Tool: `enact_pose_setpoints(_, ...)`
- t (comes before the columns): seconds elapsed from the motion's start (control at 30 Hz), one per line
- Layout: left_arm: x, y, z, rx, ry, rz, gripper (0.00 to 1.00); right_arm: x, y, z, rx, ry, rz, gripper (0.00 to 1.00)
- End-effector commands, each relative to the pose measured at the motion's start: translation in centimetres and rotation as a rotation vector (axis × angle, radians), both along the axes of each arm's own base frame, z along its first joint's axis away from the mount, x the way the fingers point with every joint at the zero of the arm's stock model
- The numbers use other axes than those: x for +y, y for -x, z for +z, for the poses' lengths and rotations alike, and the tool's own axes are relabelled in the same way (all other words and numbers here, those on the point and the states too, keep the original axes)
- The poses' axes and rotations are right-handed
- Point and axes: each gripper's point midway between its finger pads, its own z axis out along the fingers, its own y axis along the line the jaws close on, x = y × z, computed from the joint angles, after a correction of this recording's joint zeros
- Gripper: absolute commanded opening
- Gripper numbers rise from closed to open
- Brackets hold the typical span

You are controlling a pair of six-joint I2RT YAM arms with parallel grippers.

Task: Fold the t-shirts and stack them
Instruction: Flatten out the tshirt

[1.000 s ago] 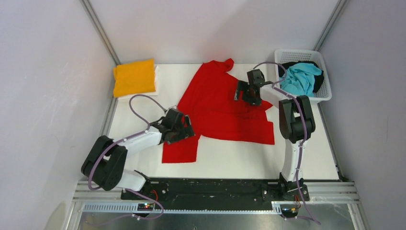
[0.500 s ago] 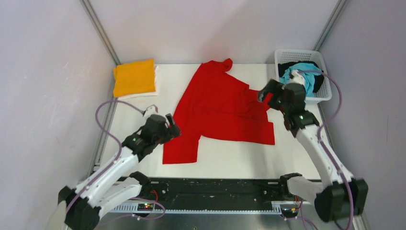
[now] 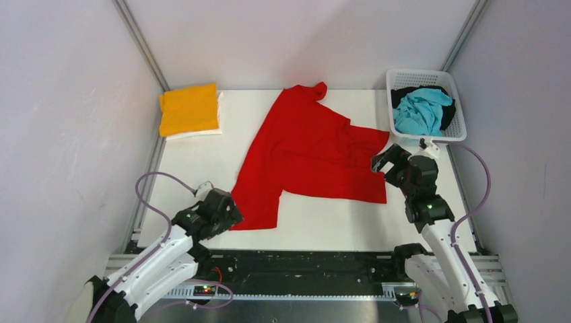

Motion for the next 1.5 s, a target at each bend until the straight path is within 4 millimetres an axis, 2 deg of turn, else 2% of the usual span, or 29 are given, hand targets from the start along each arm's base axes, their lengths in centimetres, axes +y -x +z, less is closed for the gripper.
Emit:
enact_pose_setpoints(0.0,-0.3,0.0,0.0,0.045,0.003,0.031,0.85,-0.3,-0.3,-0.3,0.015,-0.023,-0.043,1.0)
enact_pose_setpoints(0.13,-0.8,-0.4,0.1,0.075,-0.034,0.005,0.7,-0.6,-0.3,-1.2,0.048,-0.016,-0.057,1.0)
enact_pose_setpoints(0.3,-2.1,-0.5,-0.6,0.145,-0.086,-0.065,0.64,-1.4,0.0,-1.4,0.056,0.001,-0.1,1.0)
enact_pose_setpoints(0.43,-2.4,-0.3,-1.7,0.222,-0.145,-0.092,0.42,-1.7,0.2,-1.4,0.06,0.007,-0.111,1.0)
enact_pose_setpoints(0.6,-3.4,0.1,-2.6,0.28,-0.166,-0.137,0.27,-1.8,0.4,-1.4,0.059,0.008,-0.117,1.0)
enact_pose_setpoints(0.67,-3.6,-0.1,-2.7,0.284,-0.179,-0.147,0.14,-1.8,0.4,-1.5,0.063,0.009,-0.119,1.0)
enact_pose_setpoints(0.7,-3.7,-0.4,-2.5,0.275,-0.183,-0.146,0.03,-1.7,0.4,-1.5,0.065,0.009,-0.112,1.0)
enact_pose_setpoints(0.83,-4.0,-1.6,-2.0,0.244,-0.206,-0.16,0.0,-1.3,0.7,-1.9,0.102,-0.008,-0.101,1.0)
enact_pose_setpoints(0.9,-4.2,-2.4,-1.7,0.219,-0.219,-0.164,0.0,-1.3,1.4,-2.9,0.158,-0.022,-0.112,1.0)
enact_pose_setpoints(1.07,-5.9,-4.4,-0.9,0.119,-0.165,-0.224,0.0,-2.3,3.9,-7.6,0.39,0.02,-0.175,1.0)
enact_pose_setpoints(1.1,-6.2,-4.8,-0.7,0.096,-0.156,-0.226,0.0,-2.3,4.1,-8.3,0.421,0.028,-0.173,0.97)
enact_pose_setpoints(1.2,-6.0,-5.3,-0.4,0.067,-0.163,-0.209,0.0,-2.3,4.9,-10.7,0.539,0.055,-0.167,0.94)
enact_pose_setpoints(1.3,-6.1,-5.8,-0.2,0.03,-0.158,-0.213,0.0,-3.0,4.6,-12.2,0.605,0.098,-0.198,0.89)
enact_pose_setpoints(1.47,-6.6,-6.0,-0.1,-0.005,-0.129,-0.246,0.0,-3.6,2.7,-12.9,0.647,0.15,-0.233,0.75)
